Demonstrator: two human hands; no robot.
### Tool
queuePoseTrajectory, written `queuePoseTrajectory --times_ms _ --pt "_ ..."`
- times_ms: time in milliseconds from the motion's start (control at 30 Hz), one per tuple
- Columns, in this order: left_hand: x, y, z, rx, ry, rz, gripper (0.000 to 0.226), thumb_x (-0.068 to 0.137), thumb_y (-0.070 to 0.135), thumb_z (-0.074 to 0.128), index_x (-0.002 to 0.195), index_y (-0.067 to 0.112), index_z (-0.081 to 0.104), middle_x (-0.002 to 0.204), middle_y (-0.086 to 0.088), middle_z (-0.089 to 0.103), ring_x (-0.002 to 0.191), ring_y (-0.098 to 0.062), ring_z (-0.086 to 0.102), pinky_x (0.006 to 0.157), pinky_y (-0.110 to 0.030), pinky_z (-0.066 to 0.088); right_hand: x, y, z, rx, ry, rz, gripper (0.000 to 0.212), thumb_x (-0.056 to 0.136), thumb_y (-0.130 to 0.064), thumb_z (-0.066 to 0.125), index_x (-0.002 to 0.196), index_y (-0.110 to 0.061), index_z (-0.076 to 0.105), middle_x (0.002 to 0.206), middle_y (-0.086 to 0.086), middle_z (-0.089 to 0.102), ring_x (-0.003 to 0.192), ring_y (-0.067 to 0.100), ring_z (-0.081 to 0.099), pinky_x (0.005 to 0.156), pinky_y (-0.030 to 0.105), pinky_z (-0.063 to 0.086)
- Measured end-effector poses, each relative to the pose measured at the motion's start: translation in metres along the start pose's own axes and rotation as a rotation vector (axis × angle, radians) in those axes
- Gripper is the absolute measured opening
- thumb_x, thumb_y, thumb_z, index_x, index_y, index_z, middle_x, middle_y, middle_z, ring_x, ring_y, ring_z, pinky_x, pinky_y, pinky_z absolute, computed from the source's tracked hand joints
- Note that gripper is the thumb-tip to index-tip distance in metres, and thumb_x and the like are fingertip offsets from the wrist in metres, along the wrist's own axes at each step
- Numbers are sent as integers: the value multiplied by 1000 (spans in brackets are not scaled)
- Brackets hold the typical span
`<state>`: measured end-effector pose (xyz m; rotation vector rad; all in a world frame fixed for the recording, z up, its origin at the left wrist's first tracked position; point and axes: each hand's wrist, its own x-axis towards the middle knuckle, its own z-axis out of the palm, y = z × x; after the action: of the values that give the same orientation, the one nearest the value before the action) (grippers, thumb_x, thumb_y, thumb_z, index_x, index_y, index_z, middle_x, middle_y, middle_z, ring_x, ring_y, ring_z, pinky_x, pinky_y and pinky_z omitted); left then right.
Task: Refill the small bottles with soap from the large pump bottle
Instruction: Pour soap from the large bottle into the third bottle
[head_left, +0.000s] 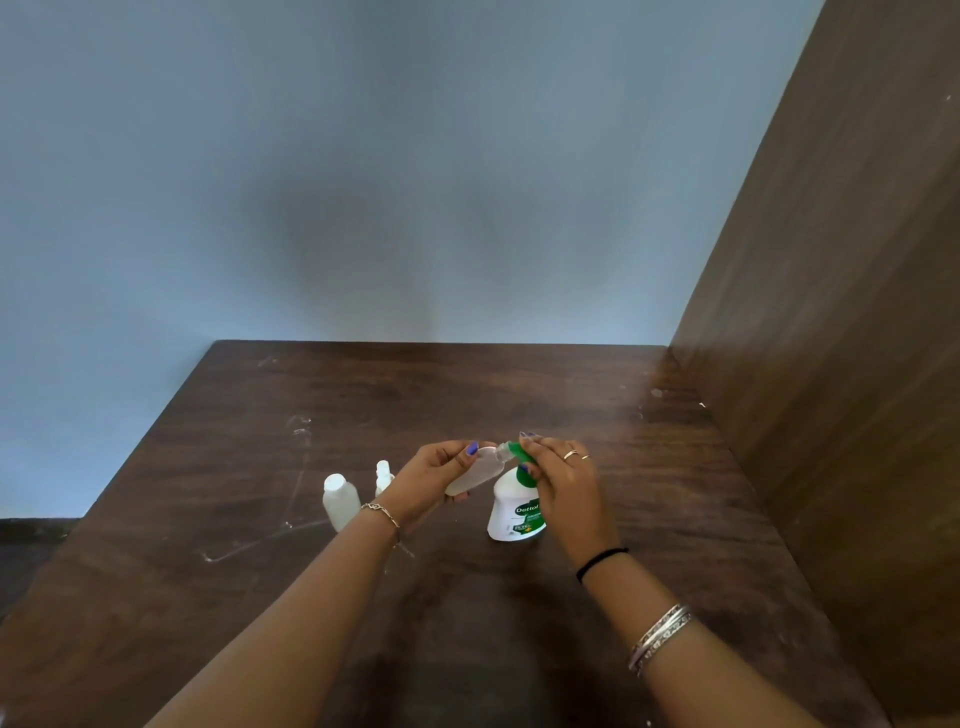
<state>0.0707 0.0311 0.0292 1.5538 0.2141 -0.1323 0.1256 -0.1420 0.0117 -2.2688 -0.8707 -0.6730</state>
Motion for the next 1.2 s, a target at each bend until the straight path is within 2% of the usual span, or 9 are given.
queuePoseTrajectory --times_ms 167,367,433,600,733,867,967,1067,1200 --pt "1 -4 -1 30 7 -13 20 94 22 46 101 24 65 103 -1 62 93 -19 52 74 -28 45 -5 -2 2 32 43 15 36 81 -17 46 98 0 72 91 12 73 91 12 52 86 22 44" --pt "-1 -2 0 21 -1 -10 21 94 23 46 102 24 64 103 -5 61 91 -19 51 73 -27 44 -3 -1 -2 21 -1 24 28 73 -8 61 98 -3 72 91 9 73 93 14 54 77 23 50" --pt "0 -2 -1 11 2 -10 21 93 24 47 105 22 64 108 -8 60 94 -21 51 75 -29 45 -2 -2 -3 18 -1 27 30 71 -6 62 98 -3 72 91 9 73 88 17 65 76 23 52" --pt "0 -2 0 -35 -7 -1 23 94 24 45 107 20 64 104 -4 61 91 -17 50 75 -28 44 -4 -2 -6 45 -18 39 36 75 -7 61 110 -4 68 103 11 71 92 26 68 84 22 49" --pt "0 -7 4 -81 -6 -5 23 94 26 44 105 23 64 105 -3 60 92 -15 51 73 -27 45 -25 -5 -2 209 -169 183 68 81 -14 69 140 -22 39 146 5 41 124 13 43 101 23 34" --pt "1 -8 6 -123 -10 -12 23 94 25 43 104 22 64 101 -1 60 89 -11 52 70 -24 46 -39 -1 14 222 -219 218 110 66 -23 83 142 -40 6 150 5 32 131 18 36 107 27 29" --pt "3 -10 7 -146 -14 -5 25 94 26 43 105 20 64 103 -4 61 90 -11 52 69 -25 45 -39 -2 20 196 -151 231 120 59 -26 87 142 -36 1 150 7 29 132 22 34 107 31 33" --pt "4 -9 6 -160 -10 10 25 95 24 42 106 18 64 102 -4 61 87 -10 52 67 -23 45 -35 -3 23 30 -28 148 124 53 -37 89 145 -19 7 148 9 21 130 25 27 102 44 42" --pt "2 -8 7 -163 -14 18 24 95 21 42 106 16 63 100 -1 61 85 -9 53 63 -21 48 -30 -11 29 -110 91 68 122 49 -44 88 138 -6 16 137 15 29 122 29 34 91 49 51"
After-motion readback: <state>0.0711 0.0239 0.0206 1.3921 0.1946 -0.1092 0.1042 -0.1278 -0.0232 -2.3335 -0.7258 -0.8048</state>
